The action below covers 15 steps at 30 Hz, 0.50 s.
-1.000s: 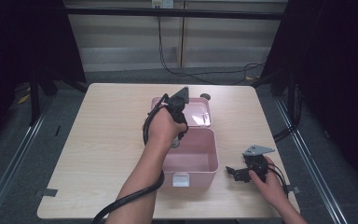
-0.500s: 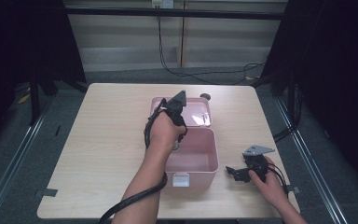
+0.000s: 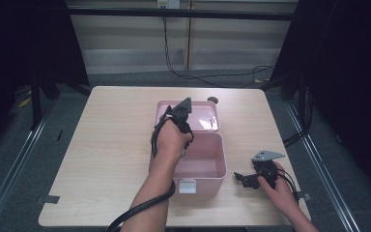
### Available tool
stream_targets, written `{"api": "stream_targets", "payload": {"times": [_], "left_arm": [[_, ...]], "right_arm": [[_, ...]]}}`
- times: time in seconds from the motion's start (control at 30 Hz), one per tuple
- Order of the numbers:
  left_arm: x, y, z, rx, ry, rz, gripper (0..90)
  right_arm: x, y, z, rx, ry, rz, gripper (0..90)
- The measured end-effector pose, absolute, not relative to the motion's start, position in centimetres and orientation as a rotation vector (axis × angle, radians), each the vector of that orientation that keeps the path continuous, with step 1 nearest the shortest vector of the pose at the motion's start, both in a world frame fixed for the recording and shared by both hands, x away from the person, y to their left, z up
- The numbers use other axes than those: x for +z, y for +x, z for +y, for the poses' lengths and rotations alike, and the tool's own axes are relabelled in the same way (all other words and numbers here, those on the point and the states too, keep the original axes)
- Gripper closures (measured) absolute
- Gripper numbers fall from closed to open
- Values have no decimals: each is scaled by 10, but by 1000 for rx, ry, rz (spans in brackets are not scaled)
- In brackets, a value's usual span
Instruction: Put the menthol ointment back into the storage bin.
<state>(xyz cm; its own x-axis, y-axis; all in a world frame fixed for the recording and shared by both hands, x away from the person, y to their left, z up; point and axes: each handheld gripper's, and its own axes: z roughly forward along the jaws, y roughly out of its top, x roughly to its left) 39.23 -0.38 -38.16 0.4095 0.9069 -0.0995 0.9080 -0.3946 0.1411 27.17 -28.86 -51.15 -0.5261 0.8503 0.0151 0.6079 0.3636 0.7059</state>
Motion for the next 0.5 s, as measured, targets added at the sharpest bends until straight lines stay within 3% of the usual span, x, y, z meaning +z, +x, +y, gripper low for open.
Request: {"api": "stream_targets", "payload": {"times": [0.5], "left_arm": [[-400,393,-5,2,2467,1639,505]], "right_arm": [[-511,272,-289,953,1279,2278,66]]}}
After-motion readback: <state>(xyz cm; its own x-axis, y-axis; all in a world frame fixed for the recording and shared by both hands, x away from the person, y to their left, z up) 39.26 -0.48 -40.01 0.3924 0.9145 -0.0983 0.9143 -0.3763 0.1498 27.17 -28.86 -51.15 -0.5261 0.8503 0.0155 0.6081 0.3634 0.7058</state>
